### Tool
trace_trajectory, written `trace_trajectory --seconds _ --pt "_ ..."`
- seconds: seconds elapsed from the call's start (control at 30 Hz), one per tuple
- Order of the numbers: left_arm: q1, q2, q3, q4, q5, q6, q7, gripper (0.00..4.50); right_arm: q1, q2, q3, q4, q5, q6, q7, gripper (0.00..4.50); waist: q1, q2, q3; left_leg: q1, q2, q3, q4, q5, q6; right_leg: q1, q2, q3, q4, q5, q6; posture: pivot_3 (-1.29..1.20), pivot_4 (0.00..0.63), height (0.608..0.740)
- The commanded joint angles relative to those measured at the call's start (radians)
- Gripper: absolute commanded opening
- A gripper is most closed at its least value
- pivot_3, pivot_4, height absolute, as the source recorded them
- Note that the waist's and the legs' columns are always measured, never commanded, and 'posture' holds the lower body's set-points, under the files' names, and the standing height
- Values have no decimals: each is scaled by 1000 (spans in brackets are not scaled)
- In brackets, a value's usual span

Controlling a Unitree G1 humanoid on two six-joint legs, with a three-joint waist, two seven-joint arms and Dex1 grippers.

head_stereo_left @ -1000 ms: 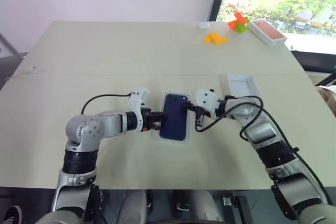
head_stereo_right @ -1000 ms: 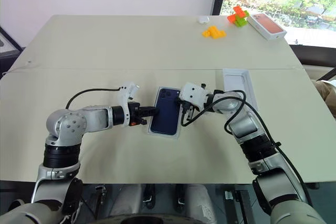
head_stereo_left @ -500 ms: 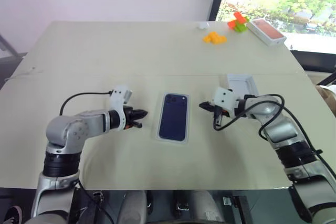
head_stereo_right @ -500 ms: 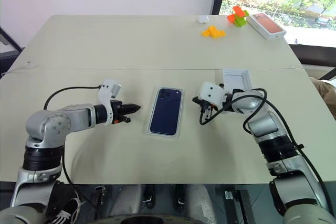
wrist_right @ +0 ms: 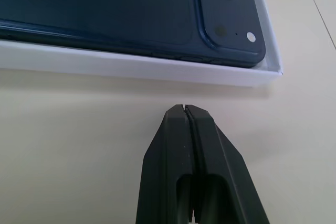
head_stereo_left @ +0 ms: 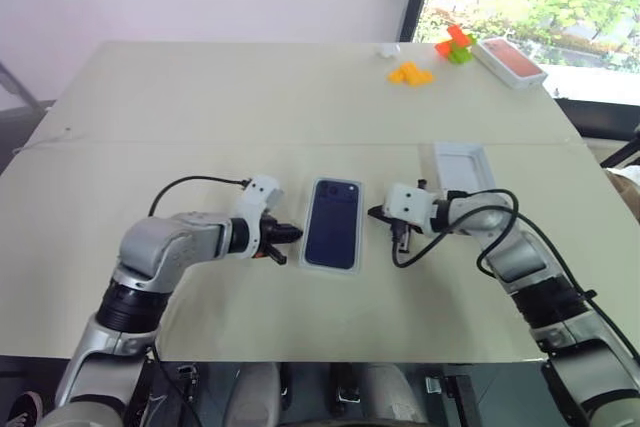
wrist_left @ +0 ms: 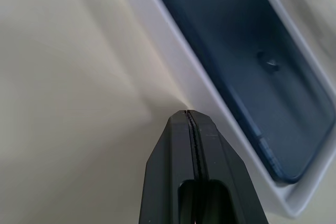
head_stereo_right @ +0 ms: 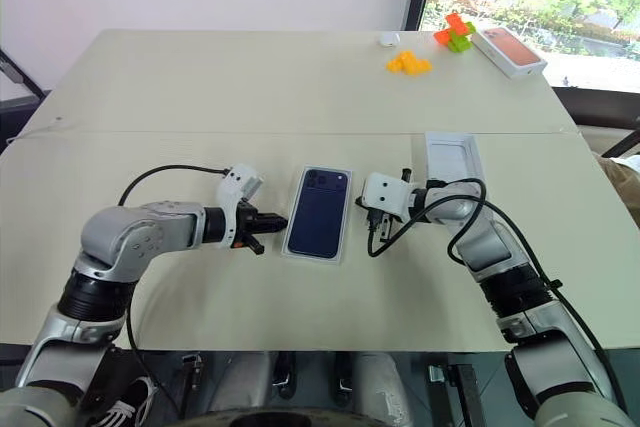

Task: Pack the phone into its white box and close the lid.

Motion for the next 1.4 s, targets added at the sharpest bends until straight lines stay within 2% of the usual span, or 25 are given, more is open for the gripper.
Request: trace_trajectory --seconds 0.03,0.37,0.67,1.4 --pt "-28 -42 -63 49 30 -18 -29 0 -27 5 0 7 -11 -19 -4 52 1 0 0 0 0 0 0 0 0 0 0 0 0 0 0 0 150 737" --pt "-129 -169 -104 170 107 -72 -54 0 -34 -35 -27 52 -26 -38 10 52 11 0 0 0 -1 0 1 -1 1 2 -1 0 -1 0 0 0 150 737" --pt "-157 -208 -128 223 168 -113 -89 0 -5 -78 -55 61 -27 -52 10 52 26 0 0 0 -1 0 2 -1 2 2 -1 0 -1 0 0 0 150 737" --pt "-194 -268 -118 289 237 -149 -121 0 29 -126 -75 65 -40 -63 7 52 26 0 0 0 -1 0 2 -1 2 2 -1 0 -1 0 1 0 150 737"
